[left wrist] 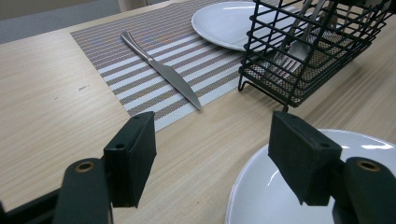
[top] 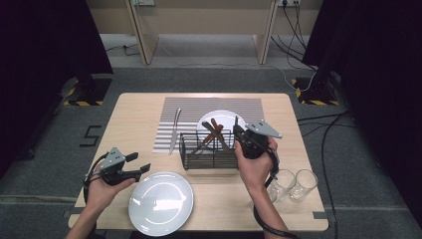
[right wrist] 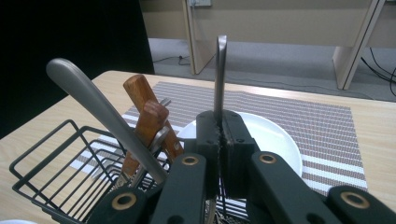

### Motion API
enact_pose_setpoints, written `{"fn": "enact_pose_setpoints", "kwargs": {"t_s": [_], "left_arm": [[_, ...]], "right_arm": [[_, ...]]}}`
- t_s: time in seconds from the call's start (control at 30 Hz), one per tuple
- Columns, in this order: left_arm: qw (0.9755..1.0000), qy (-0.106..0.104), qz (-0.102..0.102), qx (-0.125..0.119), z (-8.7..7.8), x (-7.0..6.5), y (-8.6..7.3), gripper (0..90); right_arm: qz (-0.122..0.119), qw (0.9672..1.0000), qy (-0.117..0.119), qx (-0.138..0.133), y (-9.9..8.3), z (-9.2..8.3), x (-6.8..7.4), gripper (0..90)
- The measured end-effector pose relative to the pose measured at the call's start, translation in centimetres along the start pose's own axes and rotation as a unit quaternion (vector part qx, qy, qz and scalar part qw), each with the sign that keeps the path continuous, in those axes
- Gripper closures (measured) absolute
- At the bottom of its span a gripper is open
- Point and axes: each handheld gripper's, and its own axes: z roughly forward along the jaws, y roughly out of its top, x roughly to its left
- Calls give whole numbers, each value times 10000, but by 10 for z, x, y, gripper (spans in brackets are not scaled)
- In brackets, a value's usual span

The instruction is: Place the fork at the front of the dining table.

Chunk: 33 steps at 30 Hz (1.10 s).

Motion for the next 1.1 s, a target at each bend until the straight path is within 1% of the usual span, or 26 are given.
{"fn": "enact_pose_setpoints", "kwargs": {"t_s": [0.27, 0.33, 0.53, 1.1], "left_arm": [[10000, 4, 8, -5, 0, 0, 0, 319], [10000, 6, 10, -9, 0, 0, 1, 319], [10000, 11, 19, -20, -1, -1, 1, 320], [10000, 6, 22, -19, -1, -1, 1, 318]], "right_arm": [[26, 10000, 9, -76, 5, -3, 0, 875], [-11, 10000, 7, -90, 6, -3, 0, 875], [-20, 9999, 19, -137, 9, -4, 1, 875], [63, 9998, 33, -198, 13, -7, -1, 875]]}}
